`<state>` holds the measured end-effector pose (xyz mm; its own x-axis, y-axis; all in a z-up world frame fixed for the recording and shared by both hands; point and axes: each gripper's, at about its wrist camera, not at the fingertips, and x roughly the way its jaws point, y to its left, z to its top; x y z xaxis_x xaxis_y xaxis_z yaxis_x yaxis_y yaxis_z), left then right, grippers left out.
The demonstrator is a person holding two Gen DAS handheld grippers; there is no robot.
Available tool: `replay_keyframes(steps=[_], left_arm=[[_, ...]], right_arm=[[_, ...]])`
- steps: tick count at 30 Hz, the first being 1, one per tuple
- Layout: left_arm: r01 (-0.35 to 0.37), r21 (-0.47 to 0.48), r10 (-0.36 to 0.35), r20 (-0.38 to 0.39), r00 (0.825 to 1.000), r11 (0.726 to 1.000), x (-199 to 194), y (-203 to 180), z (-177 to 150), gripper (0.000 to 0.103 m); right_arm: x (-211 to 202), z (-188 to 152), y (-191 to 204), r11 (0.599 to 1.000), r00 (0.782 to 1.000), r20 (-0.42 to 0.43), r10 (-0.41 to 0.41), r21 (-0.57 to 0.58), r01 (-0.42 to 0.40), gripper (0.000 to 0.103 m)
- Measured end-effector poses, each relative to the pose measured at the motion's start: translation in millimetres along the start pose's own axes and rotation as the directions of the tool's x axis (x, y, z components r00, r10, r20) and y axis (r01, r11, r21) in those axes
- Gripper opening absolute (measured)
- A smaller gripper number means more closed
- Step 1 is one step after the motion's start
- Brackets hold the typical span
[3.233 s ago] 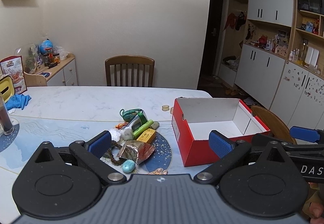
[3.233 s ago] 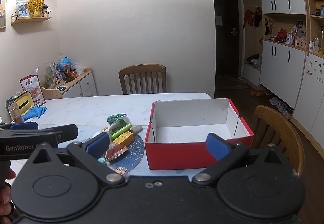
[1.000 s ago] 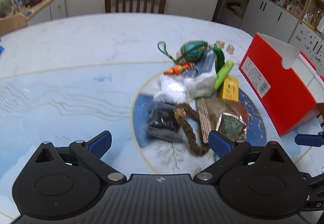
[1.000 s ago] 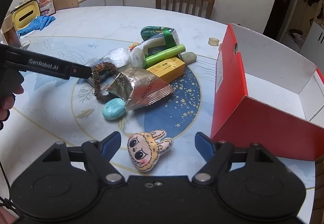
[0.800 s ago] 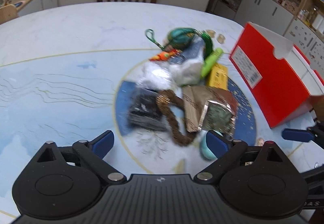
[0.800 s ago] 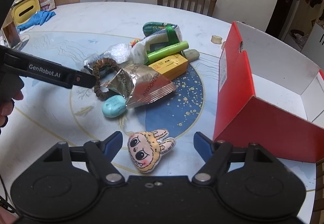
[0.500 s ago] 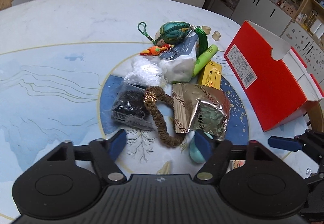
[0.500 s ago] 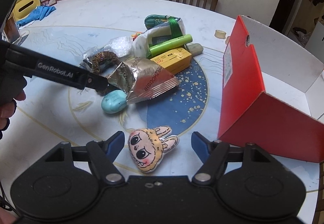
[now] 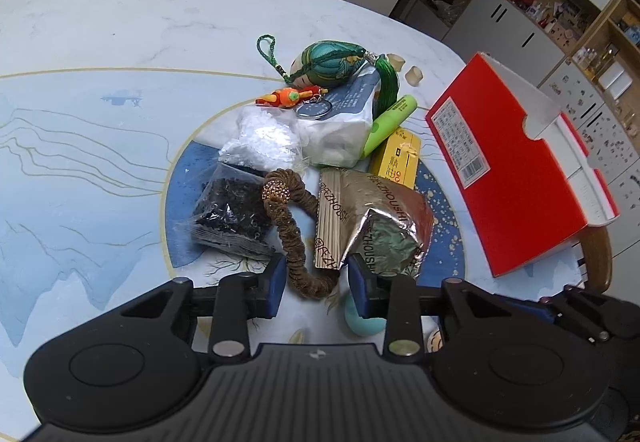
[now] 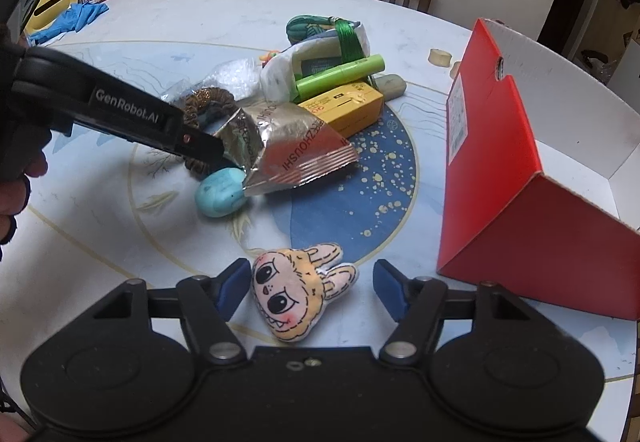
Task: Organize objects
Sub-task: 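Grasp the cartoon face plush with the right tool while the left tool grasps the brown bead bracelet, then carry the plush with the right tool while the left tool carries the bracelet into the red box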
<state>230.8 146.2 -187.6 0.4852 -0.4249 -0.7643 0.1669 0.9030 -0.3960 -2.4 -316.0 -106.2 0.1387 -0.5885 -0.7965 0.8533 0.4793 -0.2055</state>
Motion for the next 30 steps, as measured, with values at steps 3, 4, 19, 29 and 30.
replay_keyframes(steps=[3, 4, 19, 29, 30], left_arm=[[0.031, -0.005, -0.031, -0.005, 1.000, 1.000, 0.4, 1.5, 0.9, 0.021], [0.037, 0.000, -0.037, -0.006, 0.999, 0.999, 0.4, 1.0, 1.0, 0.016], [0.056, 0.076, -0.056, -0.001, 0.998, 0.996, -23.4, -4.7, -5.3, 0.009], [0.135, 0.074, -0.137, 0.023, 0.990, 0.988, -48.5, -6.1, -8.6, 0.009], [0.142, 0.080, -0.145, 0.031, 0.989, 0.987, -51.2, -6.5, -8.6, 0.009]], right_arm=[[1.2, -0.4, 1.4, 1.000, 1.000, -0.008, 0.002, 0.000, -0.002, 0.062], [1.5, -0.4, 1.8, 1.000, 1.000, -0.009, 0.004, -0.001, -0.004, 0.061], [-12.9, -1.1, 1.7, 0.999, 0.999, 0.014, -0.030, 0.025, 0.030, 0.050], [-38.3, 2.4, 0.2, 0.995, 0.998, 0.046, -0.053, 0.082, 0.049, 0.050], [-40.6, 2.5, -0.5, 0.995, 0.997, 0.051, -0.055, 0.087, 0.050, 0.050]])
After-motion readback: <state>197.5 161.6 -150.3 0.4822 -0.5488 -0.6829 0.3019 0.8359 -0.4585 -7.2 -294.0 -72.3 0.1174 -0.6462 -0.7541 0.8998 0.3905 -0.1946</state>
